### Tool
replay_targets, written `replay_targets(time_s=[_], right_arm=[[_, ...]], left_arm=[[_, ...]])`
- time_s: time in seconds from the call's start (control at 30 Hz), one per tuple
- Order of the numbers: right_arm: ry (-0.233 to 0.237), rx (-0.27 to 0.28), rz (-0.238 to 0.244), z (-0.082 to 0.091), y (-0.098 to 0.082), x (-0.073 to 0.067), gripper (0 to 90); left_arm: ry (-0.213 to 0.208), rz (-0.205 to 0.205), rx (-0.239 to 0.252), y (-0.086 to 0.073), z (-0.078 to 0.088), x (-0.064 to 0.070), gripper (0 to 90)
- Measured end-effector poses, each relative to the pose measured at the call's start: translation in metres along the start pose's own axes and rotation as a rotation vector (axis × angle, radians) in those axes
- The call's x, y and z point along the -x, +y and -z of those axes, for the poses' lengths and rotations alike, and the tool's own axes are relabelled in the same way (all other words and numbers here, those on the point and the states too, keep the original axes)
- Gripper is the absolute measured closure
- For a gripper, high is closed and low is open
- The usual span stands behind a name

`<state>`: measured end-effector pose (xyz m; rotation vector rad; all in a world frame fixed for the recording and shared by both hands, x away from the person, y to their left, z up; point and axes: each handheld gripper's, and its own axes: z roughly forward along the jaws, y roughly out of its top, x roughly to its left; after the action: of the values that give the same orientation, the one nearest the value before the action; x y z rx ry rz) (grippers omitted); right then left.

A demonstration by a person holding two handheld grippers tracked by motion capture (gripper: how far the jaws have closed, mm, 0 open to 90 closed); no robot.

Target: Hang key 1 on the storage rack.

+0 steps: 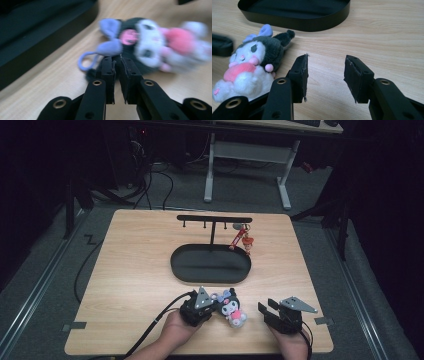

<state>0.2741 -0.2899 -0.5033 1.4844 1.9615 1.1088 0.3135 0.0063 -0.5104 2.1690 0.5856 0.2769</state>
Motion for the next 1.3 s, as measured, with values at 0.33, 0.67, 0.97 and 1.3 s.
replay_targets(time_s=[0.33, 0.67, 0.97, 1.3], right_arm=[[-0.007, 0.001, 0.002, 0.001, 0.001, -0.001, 54.7], [-0.019, -0.028, -0.010, -0.003, -0.003, 0.008, 54.7], [-0.048, -0.054, -0.008, -0.007, -0.004, 0.008, 54.5], [-0.083, -0.105, 0.039, -0.013, -0.001, 0.004, 50.2]], left_arm=[[-0.037, -0.047, -0.057, 0.011, -0.027, 0.024, 86.3], [0.077, 0.004, -0.049, -0.031, 0.032, -0.028, 72.5], [0.274, 0.071, -0.044, -0.082, 0.090, -0.094, 42.2], [0.287, 0.109, 0.005, -0.086, 0.099, -0.111, 28.3]])
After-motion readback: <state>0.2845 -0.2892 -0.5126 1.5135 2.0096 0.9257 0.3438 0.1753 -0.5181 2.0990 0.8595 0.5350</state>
